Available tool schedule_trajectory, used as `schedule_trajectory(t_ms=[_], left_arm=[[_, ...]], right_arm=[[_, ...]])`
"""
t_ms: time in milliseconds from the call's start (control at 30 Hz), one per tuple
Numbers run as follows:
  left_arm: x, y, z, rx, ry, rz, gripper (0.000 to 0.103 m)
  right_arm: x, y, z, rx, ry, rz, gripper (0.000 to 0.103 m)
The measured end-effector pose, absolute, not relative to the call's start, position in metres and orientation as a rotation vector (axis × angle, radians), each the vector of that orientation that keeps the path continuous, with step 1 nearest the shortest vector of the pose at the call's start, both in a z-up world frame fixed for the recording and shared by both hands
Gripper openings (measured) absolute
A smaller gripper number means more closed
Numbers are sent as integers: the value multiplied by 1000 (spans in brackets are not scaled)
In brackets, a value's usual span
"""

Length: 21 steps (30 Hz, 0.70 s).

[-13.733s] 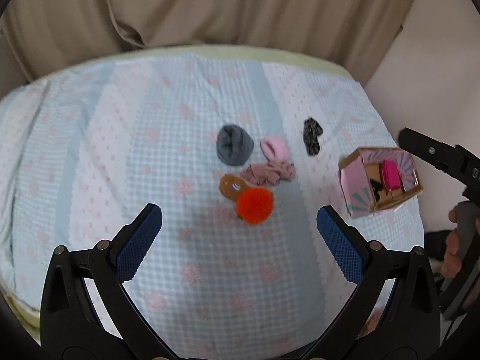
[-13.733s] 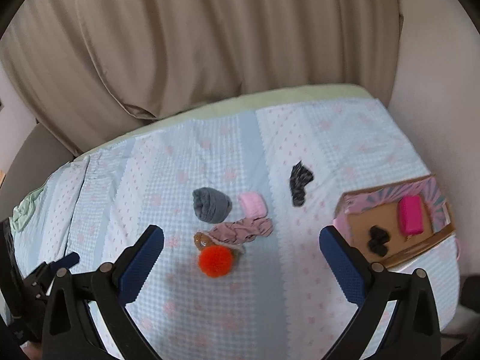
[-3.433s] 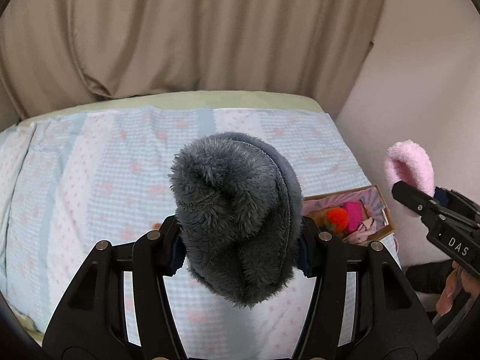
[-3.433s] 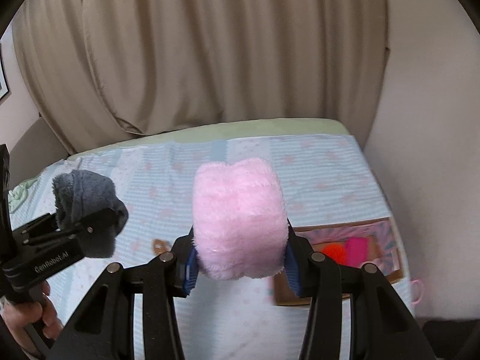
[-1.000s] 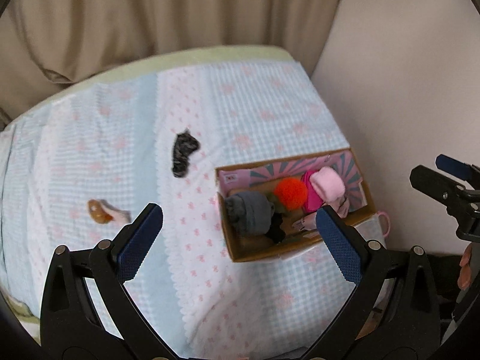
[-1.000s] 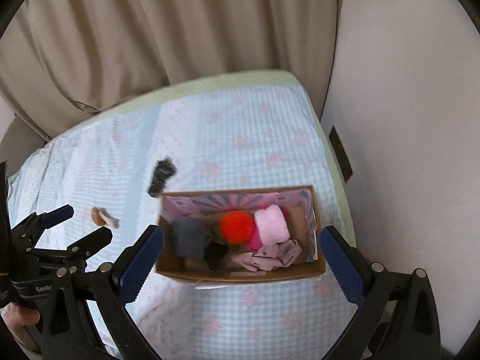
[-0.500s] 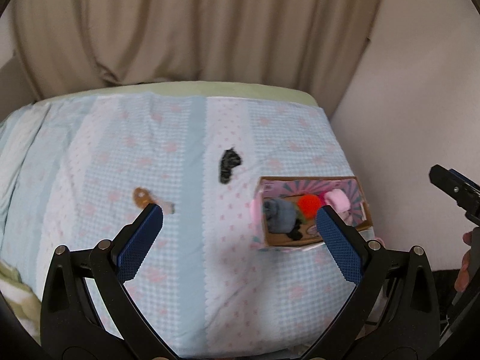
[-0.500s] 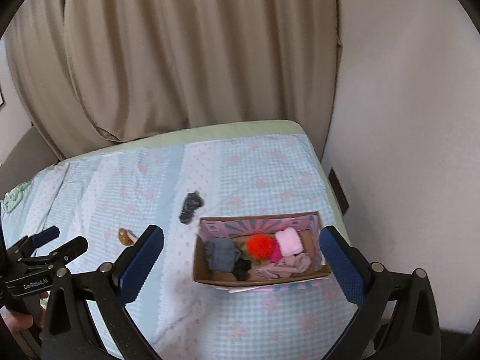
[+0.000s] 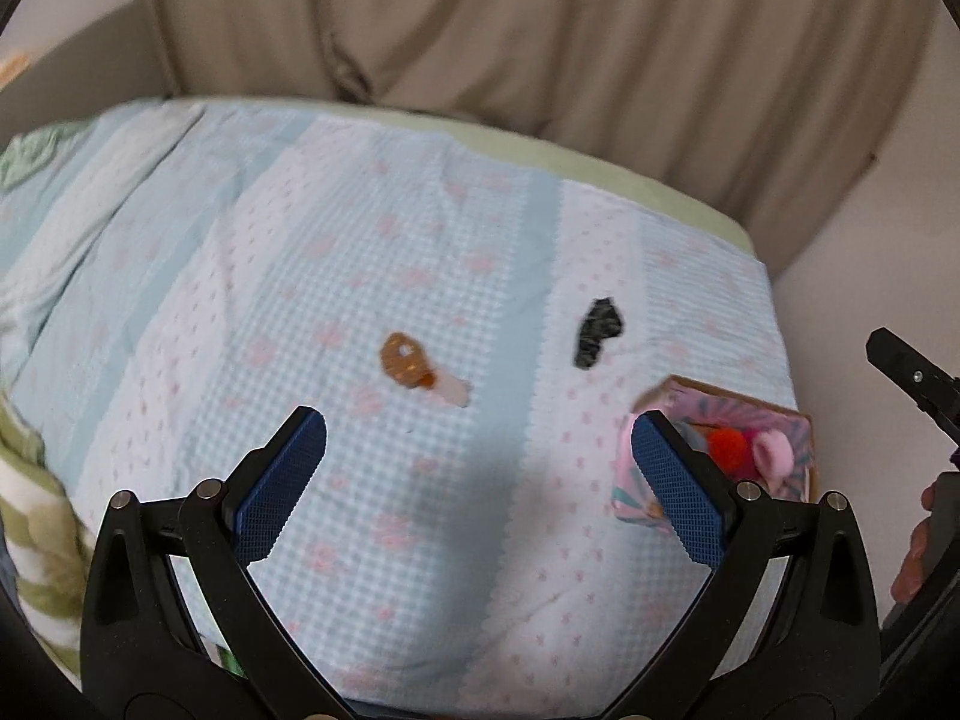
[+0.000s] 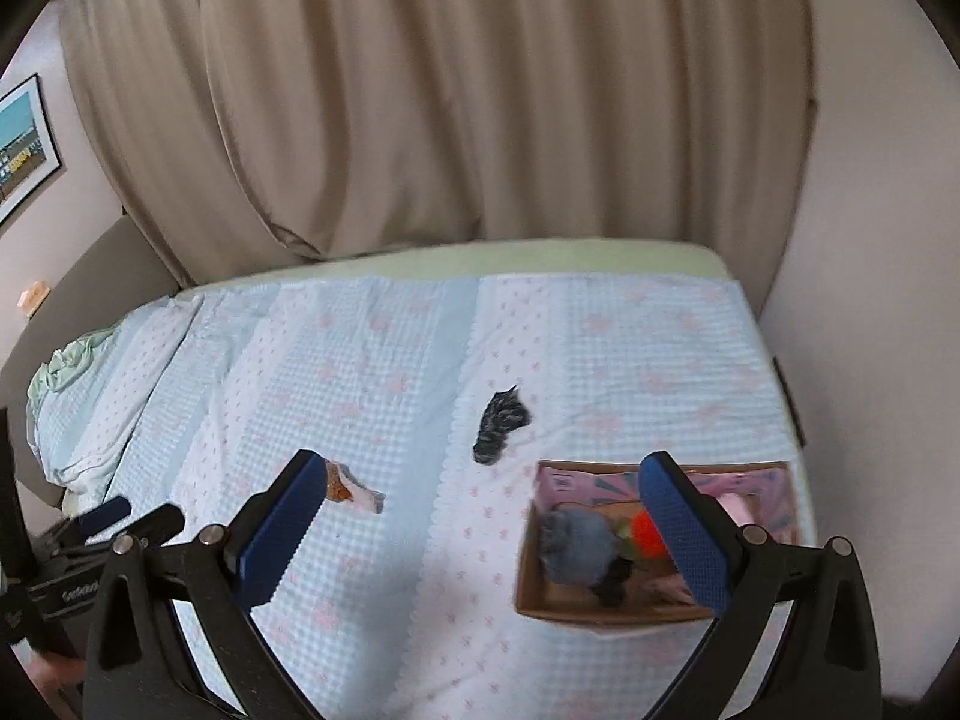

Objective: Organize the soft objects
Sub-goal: 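Withdraw both tools from the box toward the brown plush and black scarf, then grasp the brown plush toy with left tool while right tool grasps black scarf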

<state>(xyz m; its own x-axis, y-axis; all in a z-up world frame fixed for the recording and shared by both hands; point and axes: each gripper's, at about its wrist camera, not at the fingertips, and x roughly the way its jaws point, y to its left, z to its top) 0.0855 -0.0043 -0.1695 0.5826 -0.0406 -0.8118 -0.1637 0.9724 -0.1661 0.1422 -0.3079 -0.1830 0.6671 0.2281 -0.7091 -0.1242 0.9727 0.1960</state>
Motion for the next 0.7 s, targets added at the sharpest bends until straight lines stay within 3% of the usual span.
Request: schedule_trajectory(t_ms=[633,700], left_arm=[[222,59,-368,-499,1088,312,101],[238,59,-395,-499,1122,321,98]], right_arm=[[323,-241,-348,99,965,139,103],[336,-233,-373,72,994,133,99]])
